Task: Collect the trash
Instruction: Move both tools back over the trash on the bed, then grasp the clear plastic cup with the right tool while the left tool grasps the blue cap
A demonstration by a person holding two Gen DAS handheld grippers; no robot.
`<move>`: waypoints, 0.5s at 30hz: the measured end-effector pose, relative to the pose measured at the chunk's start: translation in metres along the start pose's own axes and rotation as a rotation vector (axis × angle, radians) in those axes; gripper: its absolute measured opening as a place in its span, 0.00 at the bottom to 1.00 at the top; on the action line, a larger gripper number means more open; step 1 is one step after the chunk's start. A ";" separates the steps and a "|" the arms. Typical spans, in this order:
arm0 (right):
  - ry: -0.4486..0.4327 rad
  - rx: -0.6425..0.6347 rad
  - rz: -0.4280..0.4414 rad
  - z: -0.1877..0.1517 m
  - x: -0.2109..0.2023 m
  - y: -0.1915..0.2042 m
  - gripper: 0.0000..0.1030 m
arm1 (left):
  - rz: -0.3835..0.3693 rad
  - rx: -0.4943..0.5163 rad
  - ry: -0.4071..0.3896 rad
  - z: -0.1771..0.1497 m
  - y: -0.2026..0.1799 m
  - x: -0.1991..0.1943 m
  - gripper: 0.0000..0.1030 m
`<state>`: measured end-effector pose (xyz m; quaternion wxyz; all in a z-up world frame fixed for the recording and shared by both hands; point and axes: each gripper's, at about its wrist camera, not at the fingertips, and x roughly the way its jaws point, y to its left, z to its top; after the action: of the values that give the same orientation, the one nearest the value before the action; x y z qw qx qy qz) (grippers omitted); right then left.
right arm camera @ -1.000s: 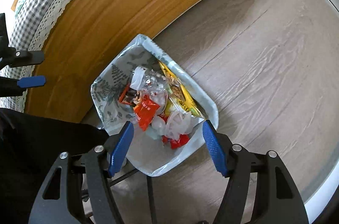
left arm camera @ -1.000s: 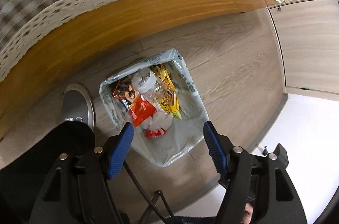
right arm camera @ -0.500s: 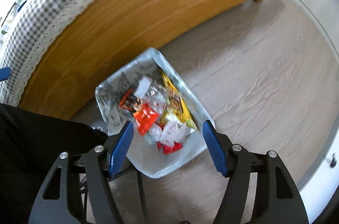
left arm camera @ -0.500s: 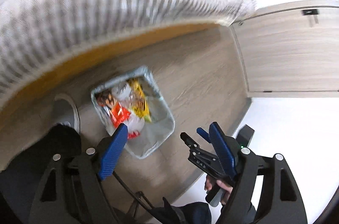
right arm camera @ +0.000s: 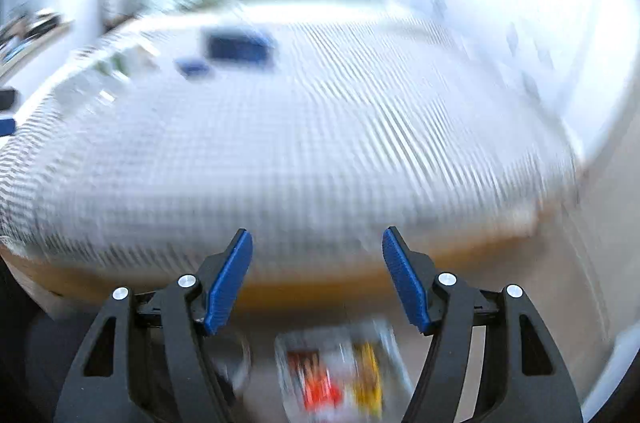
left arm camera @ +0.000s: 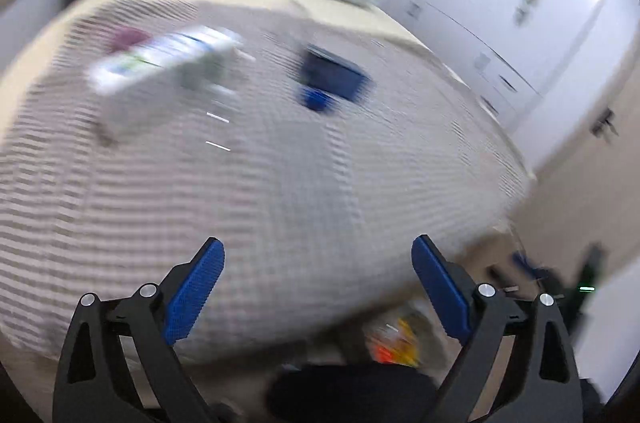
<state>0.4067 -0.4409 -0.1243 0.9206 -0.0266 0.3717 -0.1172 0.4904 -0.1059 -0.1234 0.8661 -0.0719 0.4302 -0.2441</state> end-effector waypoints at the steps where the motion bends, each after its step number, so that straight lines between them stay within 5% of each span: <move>1: -0.048 -0.044 0.037 0.016 0.001 0.022 0.63 | 0.018 -0.015 -0.033 0.004 0.015 -0.004 0.89; 5: -0.089 -0.195 0.196 0.063 0.026 0.110 0.66 | 0.143 -0.136 -0.180 0.003 0.068 -0.013 0.92; 7: -0.142 -0.260 0.241 0.084 0.037 0.154 0.66 | 0.265 -0.153 -0.121 0.003 0.086 0.002 0.92; 15: -0.105 -0.332 0.253 0.127 0.119 0.239 0.66 | 0.260 -0.217 -0.138 0.013 0.116 0.006 0.92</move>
<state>0.6237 -0.2414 -0.1459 0.9290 -0.1372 0.3378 0.0635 0.5461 -0.0091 -0.1585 0.9049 -0.1255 0.3995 -0.0767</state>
